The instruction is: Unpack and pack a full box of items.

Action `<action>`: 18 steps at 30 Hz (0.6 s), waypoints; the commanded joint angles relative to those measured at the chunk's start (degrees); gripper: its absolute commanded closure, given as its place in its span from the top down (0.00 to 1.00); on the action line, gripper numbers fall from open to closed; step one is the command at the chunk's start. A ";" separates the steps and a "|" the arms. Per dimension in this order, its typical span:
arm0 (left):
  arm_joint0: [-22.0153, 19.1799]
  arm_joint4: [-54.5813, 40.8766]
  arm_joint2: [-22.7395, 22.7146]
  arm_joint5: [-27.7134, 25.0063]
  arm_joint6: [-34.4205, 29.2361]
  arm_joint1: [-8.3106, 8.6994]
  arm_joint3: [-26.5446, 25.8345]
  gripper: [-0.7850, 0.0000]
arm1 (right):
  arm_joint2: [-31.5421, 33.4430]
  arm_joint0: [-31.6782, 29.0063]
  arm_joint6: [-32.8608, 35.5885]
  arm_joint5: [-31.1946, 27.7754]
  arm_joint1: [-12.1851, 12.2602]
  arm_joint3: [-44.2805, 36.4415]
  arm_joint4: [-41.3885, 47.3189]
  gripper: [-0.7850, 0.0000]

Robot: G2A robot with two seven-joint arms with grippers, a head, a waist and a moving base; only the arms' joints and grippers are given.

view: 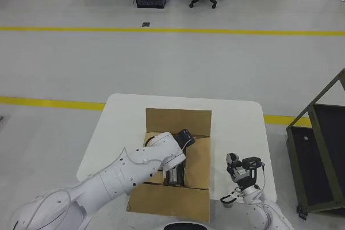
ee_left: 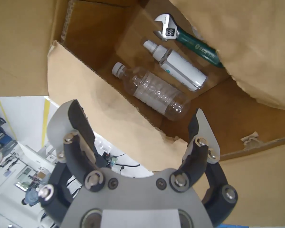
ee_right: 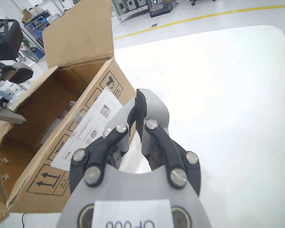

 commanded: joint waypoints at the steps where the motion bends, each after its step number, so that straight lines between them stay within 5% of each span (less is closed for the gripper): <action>1: 0.33 0.65 -0.09 1.18 0.71 -0.71 1.79 1.00 | -0.35 0.08 0.10 0.14 -0.08 -0.23 0.19 0.00; 16: 1.15 9.63 0.49 4.49 -3.81 -4.40 9.38 1.00 | -1.02 -0.25 -0.70 1.38 -0.27 -0.65 0.19 0.00; 17: 1.34 9.61 0.22 4.60 -3.91 -4.56 9.60 0.77 | -1.01 -0.32 -0.77 1.49 -0.27 -0.71 0.21 0.00; 18: 1.45 9.62 0.05 4.60 -3.99 -4.66 9.79 0.64 | -1.01 -0.36 -0.78 1.53 -0.28 -0.75 0.21 0.00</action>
